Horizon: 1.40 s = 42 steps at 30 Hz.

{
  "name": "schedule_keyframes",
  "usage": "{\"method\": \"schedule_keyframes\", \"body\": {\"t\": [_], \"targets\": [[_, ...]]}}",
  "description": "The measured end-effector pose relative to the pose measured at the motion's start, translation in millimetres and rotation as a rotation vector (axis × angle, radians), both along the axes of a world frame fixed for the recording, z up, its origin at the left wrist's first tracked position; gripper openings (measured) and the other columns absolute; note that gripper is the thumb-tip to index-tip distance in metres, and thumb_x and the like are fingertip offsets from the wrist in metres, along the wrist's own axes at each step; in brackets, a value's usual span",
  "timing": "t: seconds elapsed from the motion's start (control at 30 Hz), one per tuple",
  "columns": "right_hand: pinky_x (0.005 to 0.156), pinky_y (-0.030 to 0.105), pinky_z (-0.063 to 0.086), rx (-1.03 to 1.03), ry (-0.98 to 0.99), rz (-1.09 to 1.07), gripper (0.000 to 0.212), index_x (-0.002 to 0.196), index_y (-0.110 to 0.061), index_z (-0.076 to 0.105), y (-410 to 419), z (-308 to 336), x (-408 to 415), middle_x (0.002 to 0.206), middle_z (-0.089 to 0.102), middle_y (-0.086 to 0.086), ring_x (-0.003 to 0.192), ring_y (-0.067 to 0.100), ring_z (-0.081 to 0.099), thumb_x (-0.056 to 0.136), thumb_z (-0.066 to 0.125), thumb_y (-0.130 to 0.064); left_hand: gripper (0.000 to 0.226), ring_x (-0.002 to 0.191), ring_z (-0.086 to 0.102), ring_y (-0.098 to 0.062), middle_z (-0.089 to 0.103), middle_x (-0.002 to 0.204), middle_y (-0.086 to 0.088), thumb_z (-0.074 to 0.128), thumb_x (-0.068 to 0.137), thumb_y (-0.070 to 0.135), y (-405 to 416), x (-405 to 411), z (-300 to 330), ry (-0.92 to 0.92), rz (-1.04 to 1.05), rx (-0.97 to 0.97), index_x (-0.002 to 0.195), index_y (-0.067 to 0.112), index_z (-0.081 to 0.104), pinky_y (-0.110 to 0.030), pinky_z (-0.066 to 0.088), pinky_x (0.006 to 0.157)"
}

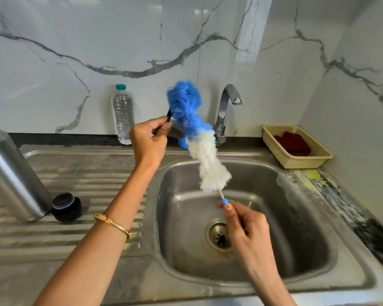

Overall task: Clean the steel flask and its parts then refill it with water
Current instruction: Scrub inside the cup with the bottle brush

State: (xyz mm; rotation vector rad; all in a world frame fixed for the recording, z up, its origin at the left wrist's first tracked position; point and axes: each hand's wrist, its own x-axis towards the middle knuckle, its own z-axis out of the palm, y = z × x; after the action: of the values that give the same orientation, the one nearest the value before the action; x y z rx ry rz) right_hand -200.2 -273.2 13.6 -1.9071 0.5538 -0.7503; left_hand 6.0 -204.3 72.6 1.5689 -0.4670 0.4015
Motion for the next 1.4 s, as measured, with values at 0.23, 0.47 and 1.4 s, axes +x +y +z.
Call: {"method": "schedule_keyframes", "body": {"t": [0.23,0.47,1.4], "targets": [[0.041,0.013,0.021,0.008,-0.012,0.019,0.024,0.073,-0.027,0.065,-1,6,-8,0.041,0.027,-0.003,0.041,0.007,0.025,0.091,0.052,-0.019,0.029,0.088,0.059,-0.008,0.06,0.101,-0.002,0.062,0.083,-0.006,3,2,0,-0.001,-0.054,-0.028,0.112,-0.011,0.06,-0.004,0.045,0.076],[0.045,0.021,0.025,0.044,-0.006,0.016,0.025,0.073,-0.027,0.068,-6,5,-7,0.047,0.033,0.0,0.048,0.012,0.032,0.092,0.051,-0.02,0.029,0.079,0.063,0.004,0.063,0.105,-0.001,0.063,0.082,-0.006,1,5,2,-0.016,-0.097,-0.009,0.111,-0.008,0.061,-0.009,0.049,0.076],[0.042,0.015,0.026,-0.051,-0.025,-0.081,0.028,0.068,-0.019,0.064,1,-13,-3,0.042,0.035,-0.002,0.043,0.009,0.028,0.09,0.052,-0.029,0.004,0.075,0.061,-0.012,0.061,0.083,-0.005,0.062,0.086,0.007,-16,-1,20,0.889,-0.23,-0.808,0.083,0.005,0.06,-0.029,0.051,0.087]]}}
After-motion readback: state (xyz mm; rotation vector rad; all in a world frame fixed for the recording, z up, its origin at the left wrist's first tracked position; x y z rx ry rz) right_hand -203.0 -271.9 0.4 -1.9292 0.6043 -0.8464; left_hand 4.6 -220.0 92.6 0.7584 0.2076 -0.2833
